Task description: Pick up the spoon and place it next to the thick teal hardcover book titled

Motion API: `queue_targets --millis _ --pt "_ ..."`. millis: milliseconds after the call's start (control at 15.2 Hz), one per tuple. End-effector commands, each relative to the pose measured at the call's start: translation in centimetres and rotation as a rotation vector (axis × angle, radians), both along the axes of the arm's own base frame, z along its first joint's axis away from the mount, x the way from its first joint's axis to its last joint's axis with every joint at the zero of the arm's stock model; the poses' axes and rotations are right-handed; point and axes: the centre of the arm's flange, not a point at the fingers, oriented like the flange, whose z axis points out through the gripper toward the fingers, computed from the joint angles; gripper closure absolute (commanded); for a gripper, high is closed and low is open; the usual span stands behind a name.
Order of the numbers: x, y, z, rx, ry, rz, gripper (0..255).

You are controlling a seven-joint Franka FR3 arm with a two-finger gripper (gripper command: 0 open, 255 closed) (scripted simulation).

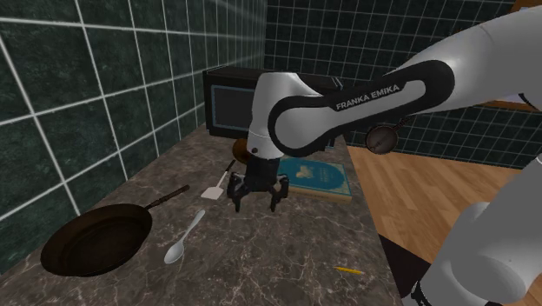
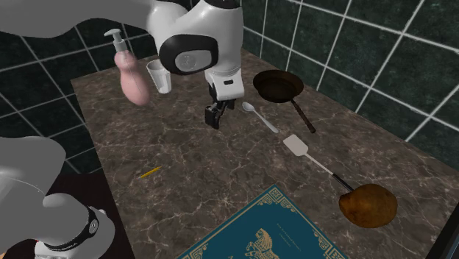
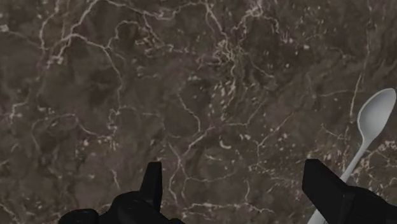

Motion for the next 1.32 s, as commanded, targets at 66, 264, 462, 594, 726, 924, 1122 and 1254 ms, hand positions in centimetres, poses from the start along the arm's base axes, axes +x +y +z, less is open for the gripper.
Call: queue_targets --millis 66,264,462,594,726,924,1122,1254 --pt "2.9 2.3 -1.6 0.016 0.003 -0.083 0" --pt "5.7 4.5 -3.0 0.029 0.007 -0.162 0" --pt "8.6 6.4 -4.3 0.043 0.01 -0.24 0" --pt "10.6 7.5 -5.2 0.052 0.012 -0.292 0" --pt "12.7 8.6 -6.1 0.061 0.014 -0.345 0" --pt "14.3 9.4 -7.2 0.067 0.016 -0.382 0" --pt "14.4 9.7 -8.8 0.067 0.016 -0.382 0" --pt "14.4 9.9 -9.8 0.067 0.016 -0.382 0"
